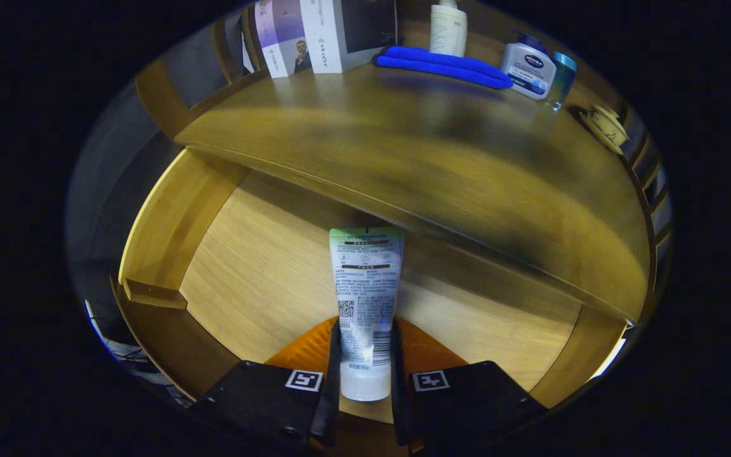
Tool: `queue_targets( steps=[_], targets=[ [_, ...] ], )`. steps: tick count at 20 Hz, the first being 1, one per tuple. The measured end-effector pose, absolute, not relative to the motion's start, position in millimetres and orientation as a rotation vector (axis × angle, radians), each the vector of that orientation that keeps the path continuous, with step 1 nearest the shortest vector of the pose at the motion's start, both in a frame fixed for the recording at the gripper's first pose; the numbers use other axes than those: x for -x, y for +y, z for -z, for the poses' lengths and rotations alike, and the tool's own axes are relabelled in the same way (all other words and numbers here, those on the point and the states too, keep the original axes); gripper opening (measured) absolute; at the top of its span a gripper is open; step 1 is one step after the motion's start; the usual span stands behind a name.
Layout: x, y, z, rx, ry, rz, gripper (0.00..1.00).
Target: Pull open the drawer, take out the items inside it, and place them on the countertop above the cabinet.
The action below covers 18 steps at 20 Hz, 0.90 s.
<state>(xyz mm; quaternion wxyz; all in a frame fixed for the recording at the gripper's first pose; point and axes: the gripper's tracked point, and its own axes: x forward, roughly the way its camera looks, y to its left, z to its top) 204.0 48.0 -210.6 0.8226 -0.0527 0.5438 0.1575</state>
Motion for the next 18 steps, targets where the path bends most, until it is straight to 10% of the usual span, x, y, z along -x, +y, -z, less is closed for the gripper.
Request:
queue_targets(
  steps=[18],
  targets=[
    [-203,27,156,0.025,0.959,-0.438,0.24]
  ],
)
